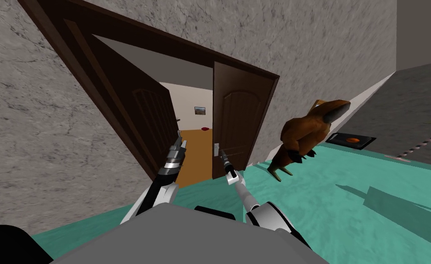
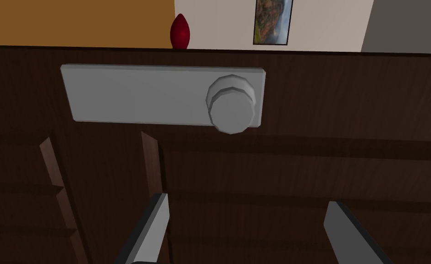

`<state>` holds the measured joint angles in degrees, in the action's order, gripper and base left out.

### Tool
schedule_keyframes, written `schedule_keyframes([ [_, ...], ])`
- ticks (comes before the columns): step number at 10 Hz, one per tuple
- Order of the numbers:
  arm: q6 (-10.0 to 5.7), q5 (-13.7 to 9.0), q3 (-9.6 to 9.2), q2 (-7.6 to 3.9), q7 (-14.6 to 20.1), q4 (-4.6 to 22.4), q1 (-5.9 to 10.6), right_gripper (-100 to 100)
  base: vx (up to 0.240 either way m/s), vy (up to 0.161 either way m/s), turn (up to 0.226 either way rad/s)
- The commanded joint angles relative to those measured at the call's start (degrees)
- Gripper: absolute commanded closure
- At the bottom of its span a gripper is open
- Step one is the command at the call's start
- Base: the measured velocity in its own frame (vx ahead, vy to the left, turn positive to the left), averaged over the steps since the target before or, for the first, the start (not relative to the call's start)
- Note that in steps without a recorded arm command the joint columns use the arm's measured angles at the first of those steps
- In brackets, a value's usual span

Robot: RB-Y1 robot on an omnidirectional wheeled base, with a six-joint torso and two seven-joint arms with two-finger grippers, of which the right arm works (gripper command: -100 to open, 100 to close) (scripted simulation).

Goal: Push the door open

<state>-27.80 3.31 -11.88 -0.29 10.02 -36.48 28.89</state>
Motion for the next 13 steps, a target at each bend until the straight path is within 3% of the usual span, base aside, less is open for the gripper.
schedule_keyframes([
  [1, -0.42, -0.1, 0.37, -0.83, -0.2, 1.1, 0.58, -100, 0.188, 0.059, 0.017],
  [4, -0.47, -0.3, 0.78, -1.29, -0.4, 1.2, 0.62, -100, 0.174, 0.083, 0.026],
  [7, -0.51, -0.4, 1.17, 0.54, -0.6, 1.4, 0.66, -100, 0.204, 0.078, 0.022],
  [8, -0.90, -0.4, 1.19, 0.14, -0.6, 2.0, 0.89, -100, 0.084, 0.018, 0.006],
  [9, -0.90, -0.4, 1.19, 0.14, -0.6, 2.0, 0.89, 100, -0.008, 0.000, -0.007],
  [13, -0.90, -0.4, 1.19, 0.14, -0.6, 2.0, 0.89, 100, -0.008, -0.003, 0.006],
])
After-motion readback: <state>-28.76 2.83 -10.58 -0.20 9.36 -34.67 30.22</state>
